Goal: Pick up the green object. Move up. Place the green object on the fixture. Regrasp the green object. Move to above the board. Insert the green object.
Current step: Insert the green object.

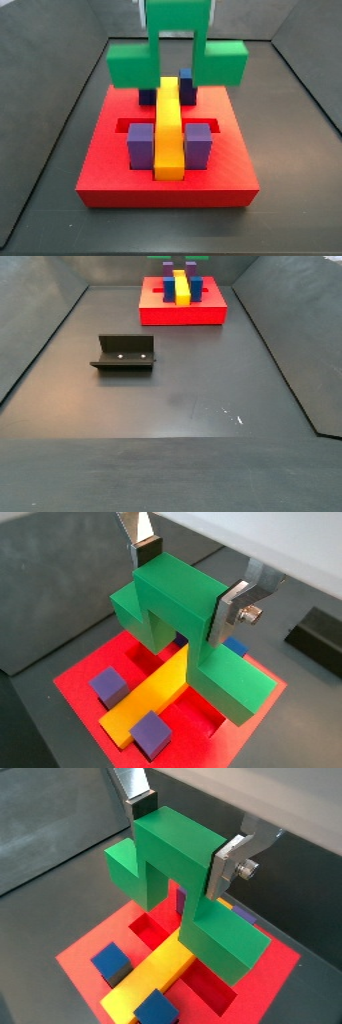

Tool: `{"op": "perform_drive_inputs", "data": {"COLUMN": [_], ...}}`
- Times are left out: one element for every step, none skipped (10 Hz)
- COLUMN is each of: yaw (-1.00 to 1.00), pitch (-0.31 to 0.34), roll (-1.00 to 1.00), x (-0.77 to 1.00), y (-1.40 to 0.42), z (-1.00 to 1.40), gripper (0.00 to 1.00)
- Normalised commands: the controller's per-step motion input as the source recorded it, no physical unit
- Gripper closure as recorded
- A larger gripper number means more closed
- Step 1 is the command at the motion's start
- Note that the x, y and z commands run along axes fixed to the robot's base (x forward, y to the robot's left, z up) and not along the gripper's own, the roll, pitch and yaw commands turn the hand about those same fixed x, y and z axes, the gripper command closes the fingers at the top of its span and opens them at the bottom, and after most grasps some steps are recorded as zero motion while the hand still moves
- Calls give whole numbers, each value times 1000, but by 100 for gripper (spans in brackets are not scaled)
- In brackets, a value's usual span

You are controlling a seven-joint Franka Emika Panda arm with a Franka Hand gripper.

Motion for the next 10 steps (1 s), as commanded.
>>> {"op": "perform_drive_inputs", "data": {"yaw": [0, 0, 0, 0, 0, 0, 0, 0, 0, 0], "pitch": [-106, -114, -140, -130, -124, -54, 0, 0, 0, 0], "roll": [-163, -166, -180, -174, -141, -14, 0, 0, 0, 0], "x": [0, 0, 0, 0, 0, 0, -34, -43, -91, -109], "y": [51, 43, 31, 40, 9, 0, 46, 46, 86, 97], "z": [-411, -420, -449, -443, -383, -140, 0, -51, -89, -134], "gripper": [100, 100, 100, 100, 100, 100, 100, 100, 100, 100]}}
